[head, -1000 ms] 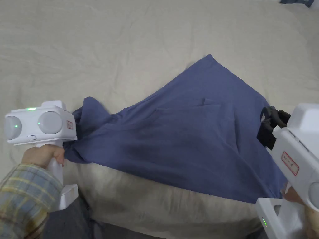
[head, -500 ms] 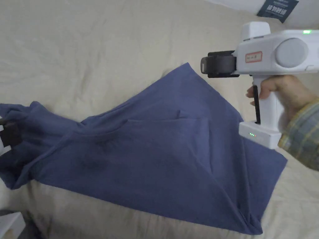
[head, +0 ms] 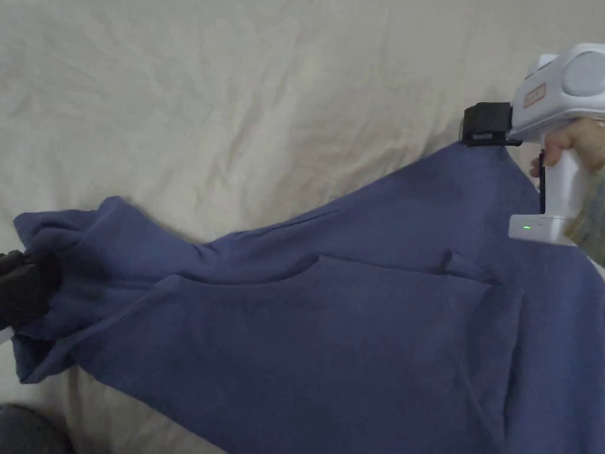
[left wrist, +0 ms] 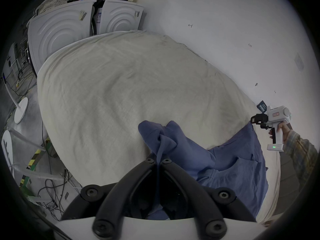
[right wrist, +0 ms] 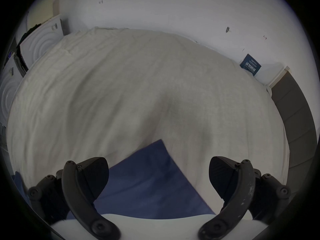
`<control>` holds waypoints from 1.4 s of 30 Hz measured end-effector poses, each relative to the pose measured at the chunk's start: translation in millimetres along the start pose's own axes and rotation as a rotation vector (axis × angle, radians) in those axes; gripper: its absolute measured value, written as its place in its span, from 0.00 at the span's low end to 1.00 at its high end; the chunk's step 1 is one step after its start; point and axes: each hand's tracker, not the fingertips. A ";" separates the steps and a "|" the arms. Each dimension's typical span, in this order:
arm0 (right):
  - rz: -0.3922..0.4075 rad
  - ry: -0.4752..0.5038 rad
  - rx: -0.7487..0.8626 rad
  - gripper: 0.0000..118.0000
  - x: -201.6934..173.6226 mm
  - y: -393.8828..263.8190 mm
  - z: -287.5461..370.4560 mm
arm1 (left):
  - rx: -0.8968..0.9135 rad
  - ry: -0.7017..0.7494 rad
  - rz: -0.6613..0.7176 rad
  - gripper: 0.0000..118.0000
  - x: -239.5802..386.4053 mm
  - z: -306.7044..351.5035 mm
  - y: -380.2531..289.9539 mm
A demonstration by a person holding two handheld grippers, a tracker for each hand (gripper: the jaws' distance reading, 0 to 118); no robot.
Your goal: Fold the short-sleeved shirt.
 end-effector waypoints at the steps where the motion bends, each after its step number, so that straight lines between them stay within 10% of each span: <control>1: -0.014 -0.002 -0.003 0.97 1.4 1.0 -6.0 | -0.004 0.007 -0.003 0.02 0.3 -2.7 0.4; 7: -0.090 0.117 -0.002 0.50 5.1 3.7 -18.2 | -0.022 0.027 0.006 0.02 -1.3 -16.1 0.2; 9: -0.091 0.161 0.011 0.03 3.2 3.1 -7.7 | -0.024 0.031 0.005 0.02 -1.7 -15.6 -0.7; 24: -0.146 0.233 0.170 0.03 51.6 -100.2 299.1 | 0.131 -0.138 0.031 0.02 26.1 26.7 34.1; 42: -0.347 0.134 0.656 0.03 147.0 -252.5 629.7 | 0.657 -0.500 -0.091 0.02 107.1 262.6 178.1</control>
